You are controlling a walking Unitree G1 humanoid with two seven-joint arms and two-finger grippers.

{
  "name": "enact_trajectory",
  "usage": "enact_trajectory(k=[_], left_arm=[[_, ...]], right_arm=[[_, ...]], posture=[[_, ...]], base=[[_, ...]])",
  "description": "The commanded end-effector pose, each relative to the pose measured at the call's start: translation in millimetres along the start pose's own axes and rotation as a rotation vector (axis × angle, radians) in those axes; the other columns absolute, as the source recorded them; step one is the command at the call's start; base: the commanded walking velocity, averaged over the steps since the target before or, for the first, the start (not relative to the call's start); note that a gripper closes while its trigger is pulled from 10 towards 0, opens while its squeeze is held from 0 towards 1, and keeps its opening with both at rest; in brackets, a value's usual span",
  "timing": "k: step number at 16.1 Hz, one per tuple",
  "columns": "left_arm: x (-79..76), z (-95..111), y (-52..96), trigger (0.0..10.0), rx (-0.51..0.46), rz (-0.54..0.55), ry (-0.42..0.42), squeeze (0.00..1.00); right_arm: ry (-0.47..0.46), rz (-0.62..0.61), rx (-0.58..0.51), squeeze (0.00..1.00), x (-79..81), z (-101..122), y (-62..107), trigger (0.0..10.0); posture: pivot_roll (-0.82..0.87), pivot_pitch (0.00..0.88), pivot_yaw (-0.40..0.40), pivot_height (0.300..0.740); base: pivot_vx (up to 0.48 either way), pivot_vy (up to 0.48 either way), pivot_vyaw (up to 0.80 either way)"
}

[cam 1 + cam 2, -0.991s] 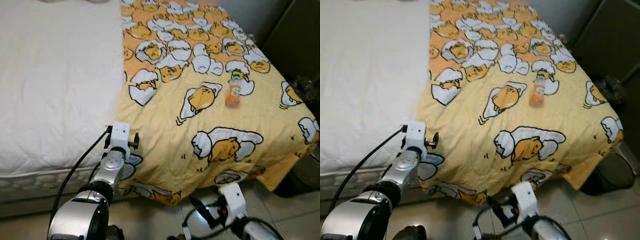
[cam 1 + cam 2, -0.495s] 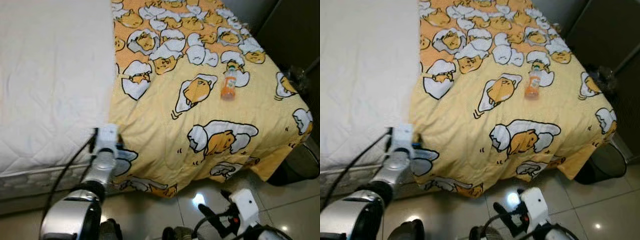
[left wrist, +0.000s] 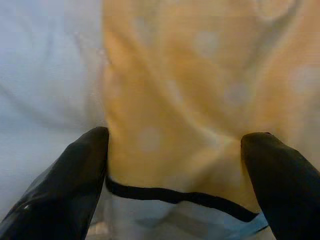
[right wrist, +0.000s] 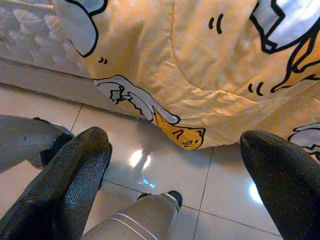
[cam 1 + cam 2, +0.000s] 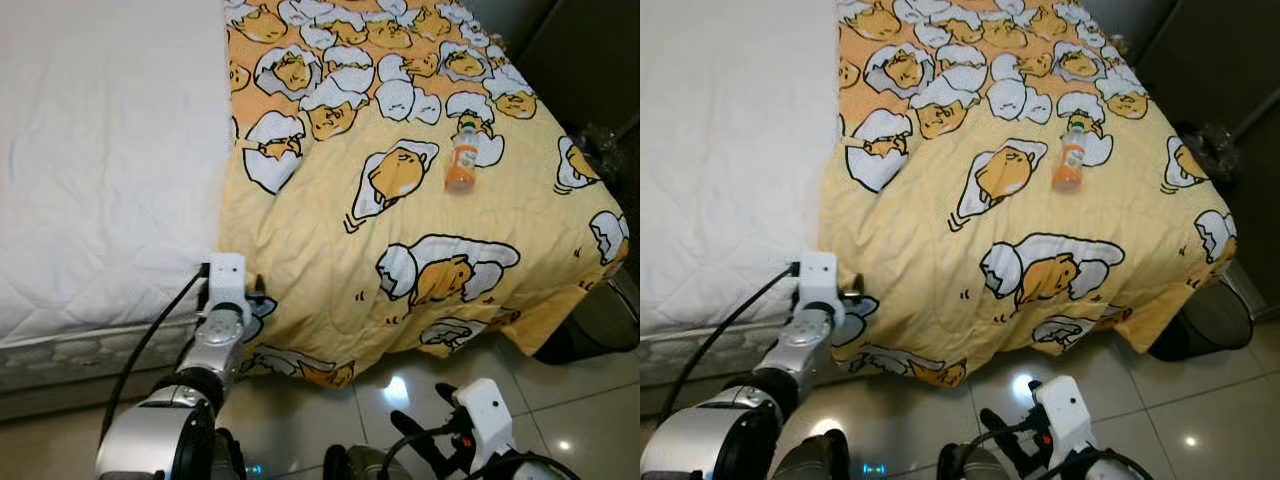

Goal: Clean up the room

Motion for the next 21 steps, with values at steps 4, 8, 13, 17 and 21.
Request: enact_trajectory(k=[4, 8, 13, 17, 21], left_arm=[[-14.1, -0.7, -0.7, 0.0, 0.036, -0.062, 0.025, 0.00], [-11.8, -2.2, -0.5, 0.0, 0.047, -0.074, 0.016, 0.00], [-13.9, -8.5, 1.5, 0.0, 0.073, -0.114, 0.030, 0.00], [-10.2, -17.2, 4.4, 0.0, 0.096, -0.120, 0.001, 0.00], [0.2, -26.7, 7.5, 0.0, 0.123, -0.096, -0.036, 0.00]], right_arm=[[0.004, -0.012, 0.021, 0.00, -2.6, 0.9, 3.8, 10.0], [0.003, -0.018, 0.014, 0.00, 0.1, 8.7, 3.7, 10.0], [0.000, -0.013, 0.004, 0.00, 3.2, 14.8, -0.2, 10.0], [-0.003, -0.008, 0.009, 0.00, 1.1, 13.2, -5.7, 10.0], [-0.007, 0.002, 0.024, 0.00, 1.0, 5.3, -10.5, 10.0]], posture=[[-0.30, 0.176, -0.149, 0.740], [-0.30, 0.180, -0.146, 0.740], [-0.28, 0.166, -0.141, 0.740], [-0.26, 0.152, -0.133, 0.740], [-0.25, 0.146, -0.129, 0.740]], base=[[0.000, 0.000, 0.00], [0.000, 0.000, 0.00], [0.000, 0.000, 0.00], [0.000, 0.000, 0.00], [0.000, 0.000, 0.00]])
Point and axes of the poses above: a point about 5 cm out from each wrist's last joint towards the gripper, its own y axis pointing back from the gripper into the wrist, its own z axis along the axis of the wrist's last joint, x = y × z, the point moved 1 cm from there along -y, pointing out of the wrist towards the gripper, and after that the axes turned 11 degrees about y, right-handed, at the moved point
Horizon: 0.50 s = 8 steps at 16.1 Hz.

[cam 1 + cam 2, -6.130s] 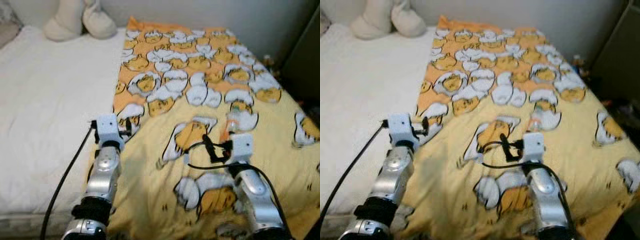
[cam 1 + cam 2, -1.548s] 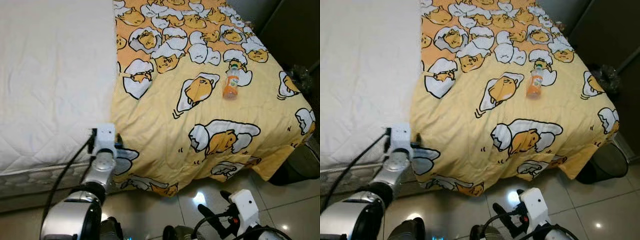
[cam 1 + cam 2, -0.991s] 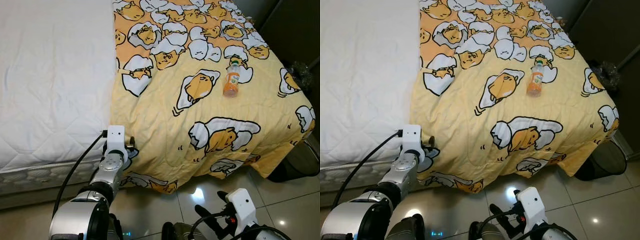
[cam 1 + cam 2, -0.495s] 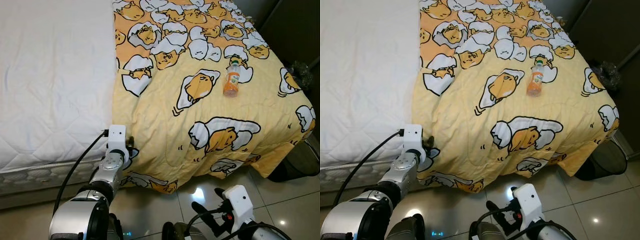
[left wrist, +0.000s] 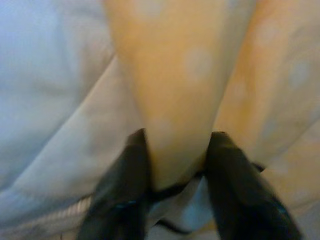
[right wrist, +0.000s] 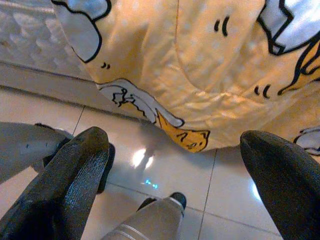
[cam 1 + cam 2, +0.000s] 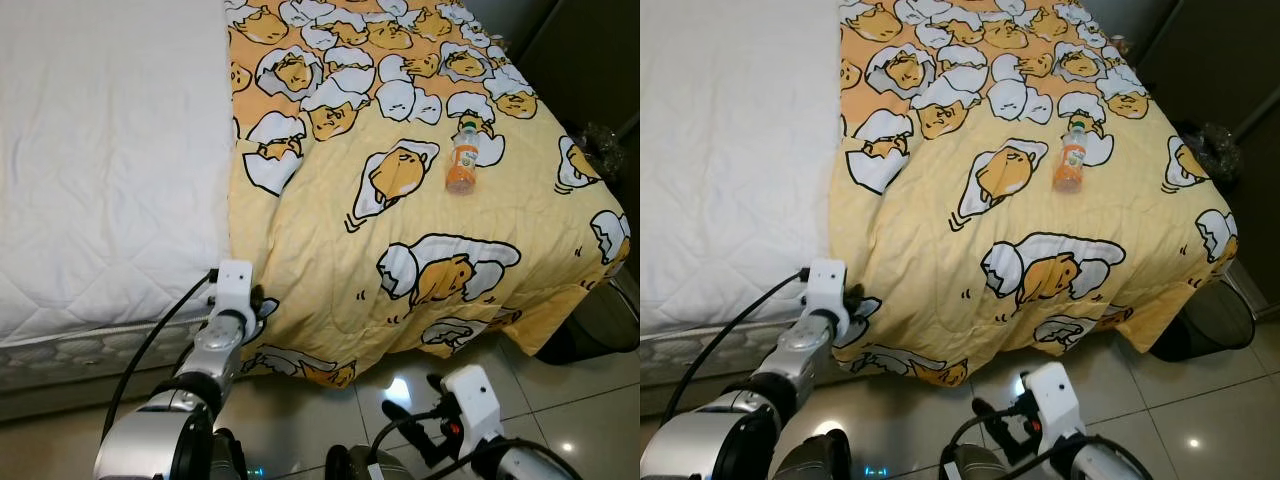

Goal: Clean up the room

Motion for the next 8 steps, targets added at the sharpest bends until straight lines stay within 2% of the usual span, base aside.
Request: enact_trajectory(k=[1, 2, 4, 7, 8], left_arm=[[-2.2, -11.8, 2.3, 0.0, 0.050, 0.001, -0.021, 0.00], [0.5, -15.7, 3.3, 10.0, 0.069, 0.008, -0.056, 0.00], [6.8, -21.5, 5.6, 10.0, 0.081, 0.039, -0.138, 0.00], [9.6, -23.5, 7.1, 10.0, 0.071, 0.048, -0.153, 0.00], [9.9, -24.6, 7.5, 10.0, 0.074, 0.048, -0.154, 0.00]], right_arm=[[0.004, -0.002, 0.010, 0.00, -0.6, -4.0, 1.6, 10.0], [0.003, -0.002, 0.010, 0.00, -0.9, -4.6, 1.0, 10.0], [-0.001, -0.006, 0.015, 0.00, -3.0, -8.2, -0.7, 10.0], [-0.004, -0.007, 0.023, 0.00, -5.3, -14.6, -2.6, 10.0], [-0.005, -0.007, 0.027, 0.00, -5.9, -17.3, -3.3, 10.0]], posture=[[-0.24, 0.147, -0.128, 0.740], [-0.24, 0.149, -0.128, 0.740], [-0.24, 0.152, -0.127, 0.740], [-0.24, 0.158, -0.128, 0.740], [-0.24, 0.161, -0.130, 0.740]], base=[[0.000, 0.000, 0.00], [0.000, 0.000, 0.00], [0.000, 0.000, 0.00], [0.000, 0.000, 0.00], [-0.262, 0.000, 0.00]])
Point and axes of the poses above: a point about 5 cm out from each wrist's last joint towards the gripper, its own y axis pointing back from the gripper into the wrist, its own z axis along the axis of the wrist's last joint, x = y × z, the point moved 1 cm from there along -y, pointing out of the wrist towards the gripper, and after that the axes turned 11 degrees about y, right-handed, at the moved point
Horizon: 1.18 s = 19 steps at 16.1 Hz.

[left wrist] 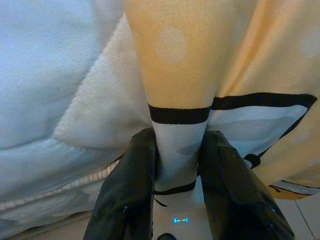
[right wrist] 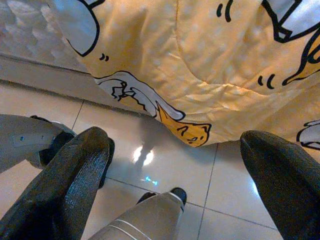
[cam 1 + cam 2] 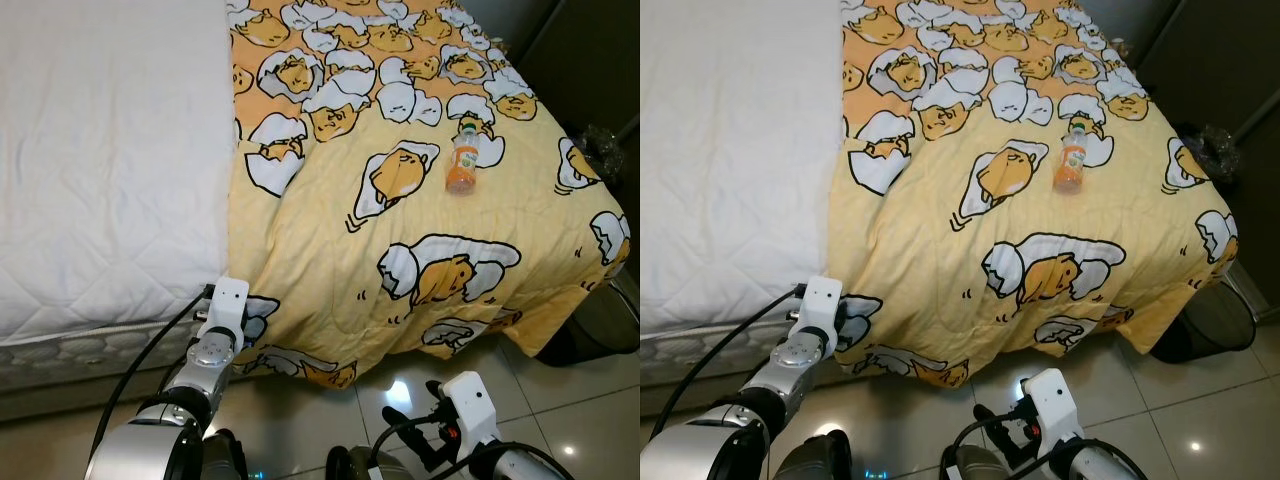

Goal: Clean up the room

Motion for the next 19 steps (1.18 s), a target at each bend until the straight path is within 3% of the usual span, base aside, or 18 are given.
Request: enact_trajectory(k=[1, 6, 8, 10, 11, 14, 16, 17, 18, 19], left_arm=[[-6.3, -9.0, 2.1, 10.0, 0.029, -0.016, -0.016, 0.00], [-9.7, -16.7, 5.5, 10.0, 0.019, -0.012, -0.020, 0.00], [-7.7, -4.3, 6.2, 10.0, -0.096, 0.000, 0.038, 0.00], [-4.6, 16.8, 8.7, 10.0, -0.259, 0.017, 0.075, 0.00], [-4.1, 36.0, 15.8, 10.0, -0.409, 0.011, 0.114, 0.00], [1.3, 48.2, 15.4, 10.0, -0.445, 0.062, 0.141, 0.00], [1.7, 53.9, 14.6, 10.0, -0.458, 0.058, 0.146, 0.00], [5.3, 62.1, 16.0, 10.0, -0.496, 0.074, 0.139, 0.97], [7.7, 73.0, 20.6, 10.0, -0.554, 0.085, 0.149, 1.00], [10.0, 82.7, 25.4, 10.0, -0.601, 0.107, 0.149, 1.00]], right_arm=[[-0.004, -0.011, 0.021, 0.00, -4.0, -8.5, 2.7, 10.0], [0.005, -0.034, 0.011, 0.00, -9.0, -17.0, -2.9, 10.0], [0.024, -0.081, -0.024, 0.00, -16.1, -12.4, -10.3, 10.0], [0.034, -0.177, -0.103, 0.00, -29.9, 8.5, -16.0, 10.0], [0.044, -0.265, -0.203, 0.00, -43.3, 38.6, -23.2, 10.0], [0.040, -0.312, -0.301, 0.00, -53.4, 69.8, -46.5, 10.0], [0.041, -0.337, -0.324, 0.00, -56.3, 77.7, -52.7, 10.0], [0.046, -0.362, -0.343, 0.00, -59.6, 84.5, -55.9, 10.0], [0.049, -0.407, -0.381, 1.00, -65.4, 92.9, -54.4, 10.0], [0.066, -0.454, -0.404, 1.00, -71.1, 100.9, -52.1, 10.0]], posture=[[-0.24, 0.162, -0.132, 0.740], [-0.24, 0.147, -0.119, 0.740], [-0.22, 0.128, -0.102, 0.740], [-0.19, 0.115, -0.095, 0.740], [-0.14, 0.086, -0.088, 0.740], [-0.08, 0.031, -0.072, 0.740], [-0.06, 0.002, -0.060, 0.740], [-0.05, 0.000, -0.048, 0.740], [-0.05, 0.000, -0.042, 0.740], [-0.04, 0.000, -0.037, 0.740]], base=[[-0.330, -0.349, 0.00], [-0.302, -0.176, 0.00], [0.000, 0.000, 0.00], [0.000, 0.000, 0.00], [0.000, 0.000, 0.00], [0.000, -0.439, 0.22], [0.000, -0.431, 0.63], [0.000, -0.431, 0.63], [0.000, -0.416, 0.63], [0.000, -0.420, 0.61]])
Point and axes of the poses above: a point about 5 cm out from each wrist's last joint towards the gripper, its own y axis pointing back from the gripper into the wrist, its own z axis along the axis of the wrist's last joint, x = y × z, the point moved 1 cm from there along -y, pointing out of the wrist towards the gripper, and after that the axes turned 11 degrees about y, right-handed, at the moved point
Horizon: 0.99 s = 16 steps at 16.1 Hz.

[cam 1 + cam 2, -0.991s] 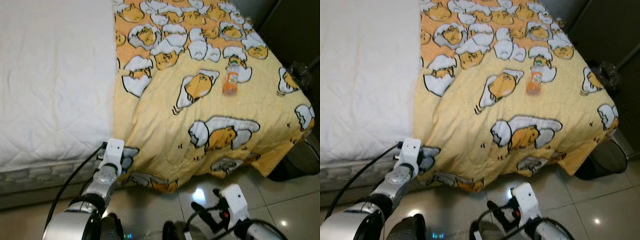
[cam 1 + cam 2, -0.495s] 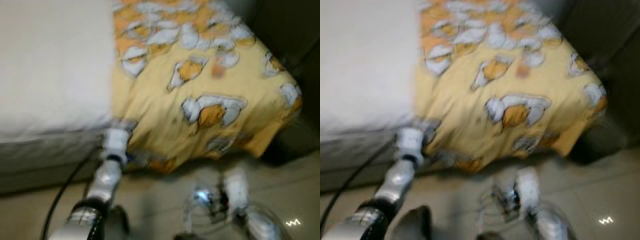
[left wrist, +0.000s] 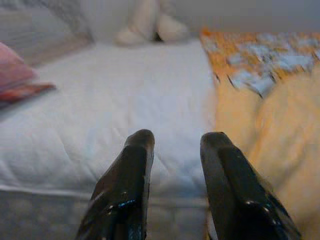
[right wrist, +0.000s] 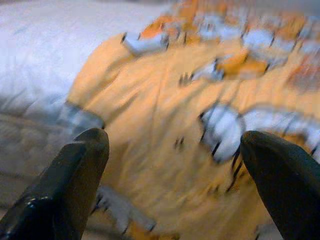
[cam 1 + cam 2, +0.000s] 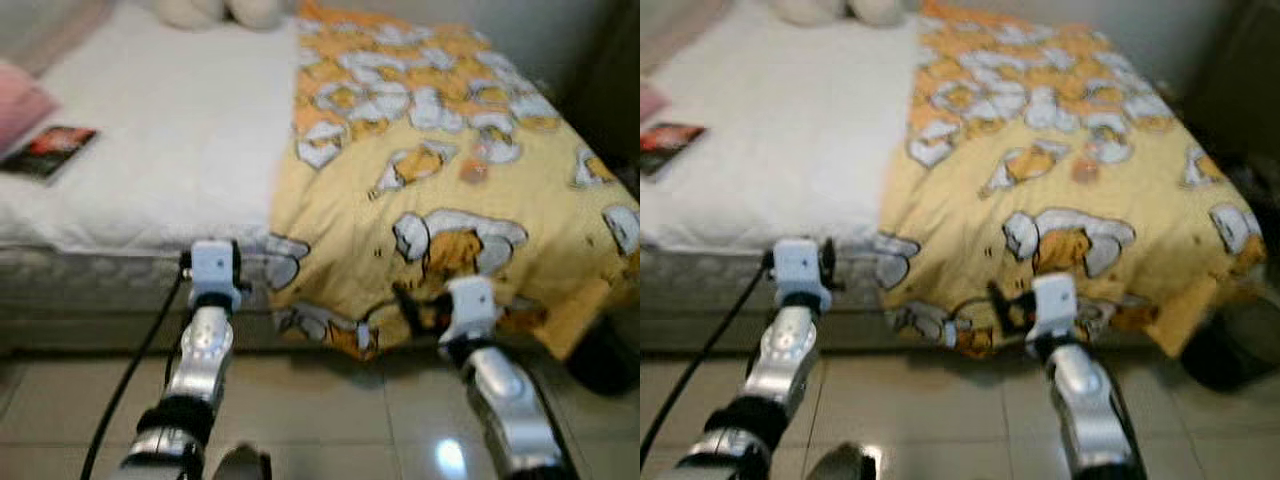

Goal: Clean up the room

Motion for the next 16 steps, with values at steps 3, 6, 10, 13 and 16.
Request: enact_trajectory(k=[3, 6, 10, 13, 16], left_arm=[[-7.6, 21.2, -3.8, 10.0, -0.065, 0.004, 0.036, 1.00], [-18.8, 16.4, -8.7, 10.0, -0.022, -0.089, 0.011, 1.00], [-31.6, -3.0, 11.3, 10.0, 0.073, -0.304, 0.019, 1.00], [-27.7, -6.3, 15.3, 10.0, 0.090, -0.288, 0.067, 1.00], [-23.6, -4.9, 17.2, 10.0, 0.074, -0.333, 0.007, 1.00]], right_arm=[[0.014, -0.024, -0.069, 1.00, -4.0, 18.1, -11.8, 10.0], [0.012, -0.031, -0.077, 1.00, -1.1, 17.2, -18.1, 10.0], [-0.044, -0.154, -0.043, 1.00, -9.4, 5.3, -8.8, 10.0], [-0.051, -0.206, -0.013, 1.00, -15.0, -3.7, -3.1, 10.0], [-0.005, -0.218, 0.056, 1.00, -15.9, -15.0, -0.3, 10.0]], posture=[[-0.04, 0.000, -0.027, 0.740], [-0.03, 0.000, -0.015, 0.740], [-0.04, 0.000, -0.011, 0.740], [-0.04, 0.000, -0.014, 0.740], [-0.03, 0.000, -0.021, 0.740]], base=[[0.000, -0.433, 0.61], [0.000, -0.435, 0.53], [0.000, -0.432, 0.52], [0.283, -0.385, 0.51], [0.202, -0.246, 0.32]])
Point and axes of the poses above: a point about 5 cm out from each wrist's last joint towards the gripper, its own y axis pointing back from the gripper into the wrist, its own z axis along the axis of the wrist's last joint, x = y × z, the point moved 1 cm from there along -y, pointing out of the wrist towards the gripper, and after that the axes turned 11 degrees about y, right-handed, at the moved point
